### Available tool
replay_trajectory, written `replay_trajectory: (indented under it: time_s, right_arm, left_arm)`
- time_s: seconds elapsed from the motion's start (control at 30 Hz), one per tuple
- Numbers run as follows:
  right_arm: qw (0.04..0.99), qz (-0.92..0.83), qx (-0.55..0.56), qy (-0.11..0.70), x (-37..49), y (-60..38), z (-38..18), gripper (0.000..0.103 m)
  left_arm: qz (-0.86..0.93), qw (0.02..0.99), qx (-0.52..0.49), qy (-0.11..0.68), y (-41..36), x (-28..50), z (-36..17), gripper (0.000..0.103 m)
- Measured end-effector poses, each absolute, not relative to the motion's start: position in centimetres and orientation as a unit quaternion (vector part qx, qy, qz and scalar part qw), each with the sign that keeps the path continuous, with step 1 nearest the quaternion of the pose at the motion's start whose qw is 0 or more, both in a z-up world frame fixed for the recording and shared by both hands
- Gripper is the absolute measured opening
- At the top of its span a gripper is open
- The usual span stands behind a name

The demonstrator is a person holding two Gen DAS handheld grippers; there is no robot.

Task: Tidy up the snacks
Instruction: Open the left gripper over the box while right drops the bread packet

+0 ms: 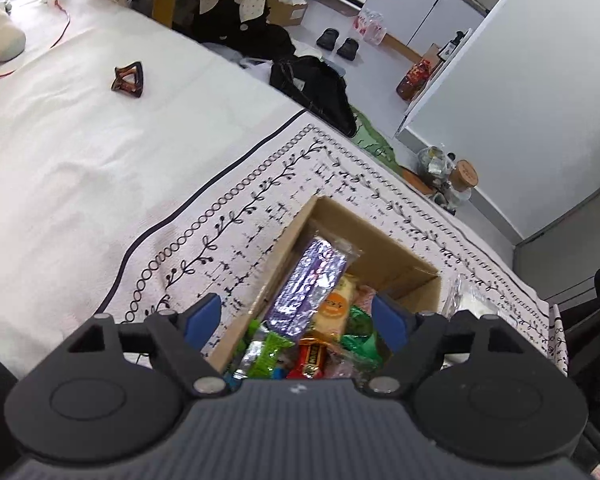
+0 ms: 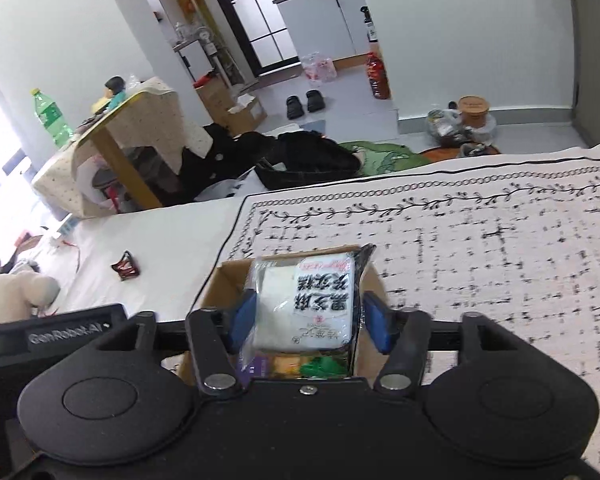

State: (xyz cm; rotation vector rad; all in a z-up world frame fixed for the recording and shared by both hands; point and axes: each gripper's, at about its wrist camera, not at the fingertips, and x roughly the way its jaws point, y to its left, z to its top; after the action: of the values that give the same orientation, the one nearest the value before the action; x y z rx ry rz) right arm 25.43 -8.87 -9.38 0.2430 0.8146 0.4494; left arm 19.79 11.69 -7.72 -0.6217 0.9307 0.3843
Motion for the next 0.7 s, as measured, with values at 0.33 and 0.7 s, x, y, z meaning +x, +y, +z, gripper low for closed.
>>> replay_trajectory:
  time_s: [0.33,0.7]
  right_arm:
    - [0.896,0.185,0.118,0.387,25.3,-10.7,-9.5,0.079]
    - [0.901,0.150,0.138,0.383,23.7,-14.5,-8.1,0.086]
  left_arm:
    - [0.180,0.819,-0.305,0.452,12.7,20.0,-9.3,0.082]
    - [0.145,0.835,-0.266,0.460,9.7,20.5,-8.4,0.087]
